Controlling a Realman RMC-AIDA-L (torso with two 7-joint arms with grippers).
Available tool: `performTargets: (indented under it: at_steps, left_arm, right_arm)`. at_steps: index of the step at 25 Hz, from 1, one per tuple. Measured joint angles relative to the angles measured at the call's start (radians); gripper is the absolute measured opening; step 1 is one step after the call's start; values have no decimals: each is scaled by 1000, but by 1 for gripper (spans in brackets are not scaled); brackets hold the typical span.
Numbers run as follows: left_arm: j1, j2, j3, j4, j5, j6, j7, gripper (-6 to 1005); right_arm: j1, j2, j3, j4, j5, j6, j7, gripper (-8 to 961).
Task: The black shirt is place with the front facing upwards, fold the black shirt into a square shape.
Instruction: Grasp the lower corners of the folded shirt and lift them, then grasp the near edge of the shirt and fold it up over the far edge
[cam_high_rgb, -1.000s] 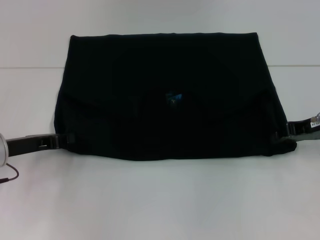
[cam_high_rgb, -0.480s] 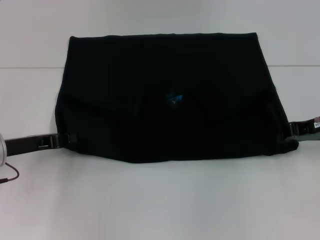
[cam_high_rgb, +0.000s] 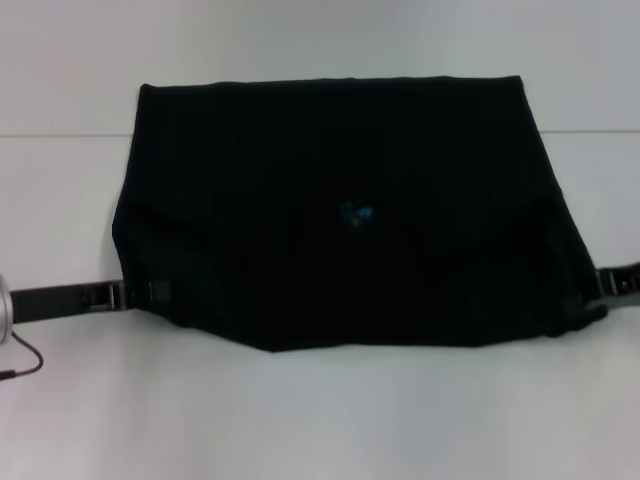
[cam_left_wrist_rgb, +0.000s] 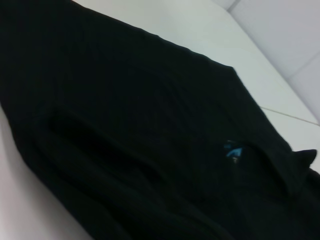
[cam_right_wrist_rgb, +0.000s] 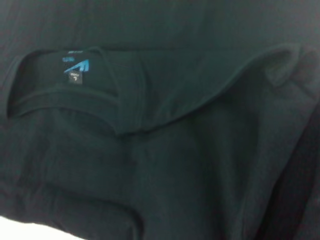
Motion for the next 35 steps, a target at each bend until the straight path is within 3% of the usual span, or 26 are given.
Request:
performTargets:
  at_steps: [11,22,29,35]
  left_arm:
    - [12,38,-131,51,208,367,-77,61]
    - [41,38,-158,75,442,618,-85,60]
    - [52,22,-79,91,522,642,-123,60]
    - [33,27,-102,78,465,639,-114,60]
  right_arm:
    - [-100,10,54,-30,6,-315,-187,57]
    - [-191,6,43,-22,-11,-492,-382,57]
    - [-208,25,47,-13,-72,-508,-431,57]
    - [-188,25,126,41,-67,-480,-437,57]
